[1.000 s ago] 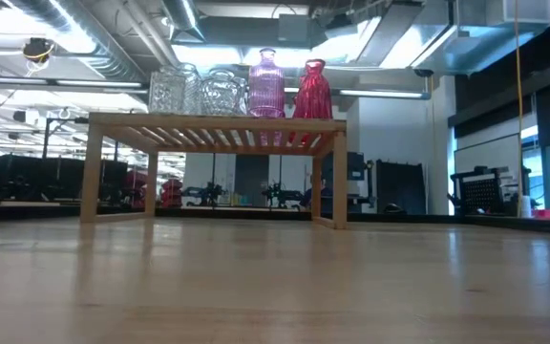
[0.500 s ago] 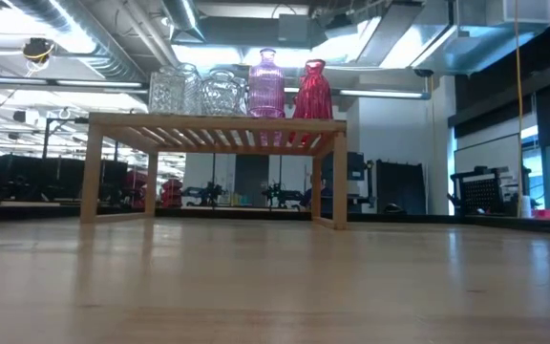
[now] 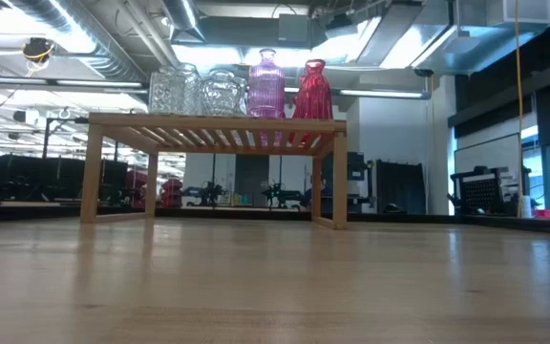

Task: Sort vases onto shelf
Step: Return to Home Position

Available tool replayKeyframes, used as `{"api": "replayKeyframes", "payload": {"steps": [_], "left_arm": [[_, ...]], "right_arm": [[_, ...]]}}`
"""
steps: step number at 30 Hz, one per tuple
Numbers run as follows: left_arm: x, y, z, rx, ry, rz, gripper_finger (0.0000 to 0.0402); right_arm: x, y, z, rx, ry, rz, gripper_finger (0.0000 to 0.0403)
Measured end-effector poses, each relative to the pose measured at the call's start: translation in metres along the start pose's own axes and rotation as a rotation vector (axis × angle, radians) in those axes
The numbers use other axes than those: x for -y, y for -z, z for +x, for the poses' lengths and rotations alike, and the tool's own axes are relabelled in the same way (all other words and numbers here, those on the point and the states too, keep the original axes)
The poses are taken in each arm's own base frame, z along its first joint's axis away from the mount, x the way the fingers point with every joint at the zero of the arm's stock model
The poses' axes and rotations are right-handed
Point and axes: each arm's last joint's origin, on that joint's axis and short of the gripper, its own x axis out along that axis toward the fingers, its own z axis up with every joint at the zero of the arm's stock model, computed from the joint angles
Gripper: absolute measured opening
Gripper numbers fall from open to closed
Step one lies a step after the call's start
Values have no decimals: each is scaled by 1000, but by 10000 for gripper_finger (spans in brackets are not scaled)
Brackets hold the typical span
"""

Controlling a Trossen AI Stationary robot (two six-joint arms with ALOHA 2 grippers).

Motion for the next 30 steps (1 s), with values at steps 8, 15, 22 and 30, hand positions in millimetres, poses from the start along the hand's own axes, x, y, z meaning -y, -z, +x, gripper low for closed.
{"api": "replayKeyframes", "payload": {"steps": [8,15,22,30], "left_arm": [[-5,53,-18,31,-63,-79,0],[-14,104,-55,10,-162,-142,0],[-19,135,-97,62,-181,-268,0],[-24,165,-112,-5,-258,-285,0]], "right_arm": [[9,46,-70,18,41,67,241],[42,61,-125,16,91,96,241],[63,71,-164,-34,-46,133,241],[74,74,-175,-139,-7,96,241]]}}
